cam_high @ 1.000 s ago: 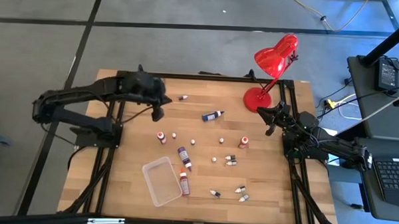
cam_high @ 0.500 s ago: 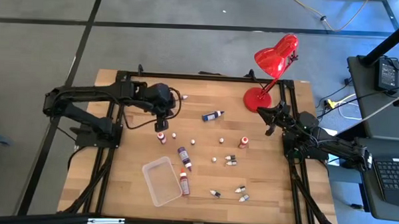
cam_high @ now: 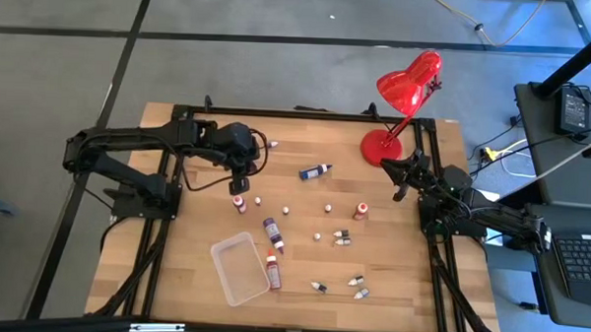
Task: Pick & Place food coloring
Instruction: Put the pink food coloring bottle into the transparent bin
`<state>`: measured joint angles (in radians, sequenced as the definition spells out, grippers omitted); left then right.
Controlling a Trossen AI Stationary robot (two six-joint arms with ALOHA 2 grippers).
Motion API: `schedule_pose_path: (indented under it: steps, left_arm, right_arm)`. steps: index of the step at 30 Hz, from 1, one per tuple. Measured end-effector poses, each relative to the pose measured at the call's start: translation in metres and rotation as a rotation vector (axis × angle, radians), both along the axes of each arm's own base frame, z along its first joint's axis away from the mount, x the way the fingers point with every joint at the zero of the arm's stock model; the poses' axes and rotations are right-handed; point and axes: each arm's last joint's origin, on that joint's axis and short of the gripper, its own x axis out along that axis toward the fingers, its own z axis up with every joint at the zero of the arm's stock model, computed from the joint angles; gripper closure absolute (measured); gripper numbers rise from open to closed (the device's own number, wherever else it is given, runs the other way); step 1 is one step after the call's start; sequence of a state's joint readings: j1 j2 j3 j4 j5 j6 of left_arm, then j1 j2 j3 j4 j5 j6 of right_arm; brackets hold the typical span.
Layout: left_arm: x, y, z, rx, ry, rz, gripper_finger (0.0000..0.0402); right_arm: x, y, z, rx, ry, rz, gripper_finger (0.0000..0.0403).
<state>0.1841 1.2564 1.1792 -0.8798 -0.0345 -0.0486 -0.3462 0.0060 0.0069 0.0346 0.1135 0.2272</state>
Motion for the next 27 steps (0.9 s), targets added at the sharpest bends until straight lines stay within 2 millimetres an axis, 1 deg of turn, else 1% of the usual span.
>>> schedule_pose_path:
  steps: [8, 12, 16, 23, 27]
  left_arm:
    - [0.0, 0.0, 0.0, -0.014, -0.004, 0.023, 0.0357]
    - [-0.0002, 0.0008, 0.0, -0.016, -0.006, 0.059, 0.0343]
    - [-0.0004, 0.0018, 0.0, -0.013, -0.007, 0.103, 0.0314]
    - [-0.0023, 0.0018, -0.0012, -0.014, 0.014, 0.122, 0.0244]
    - [-0.002, 0.0014, -0.0011, -0.027, 0.011, 0.113, 0.0221]
  right_arm:
    - [0.0, 0.0, 0.0, 0.0, 0.0, 0.0, 0.0338]
    - [0.0, 0.0, 0.0, 0.0, 0.0, 0.0, 0.0338]
    - [0.0, 0.0, 0.0, 0.0, 0.0, 0.0, 0.0338]
    - [0.0, 0.0, 0.0, -0.002, 0.001, 0.0, 0.0338]
    - [0.0, 0.0, 0.0, -0.003, 0.002, 0.0, 0.0338]
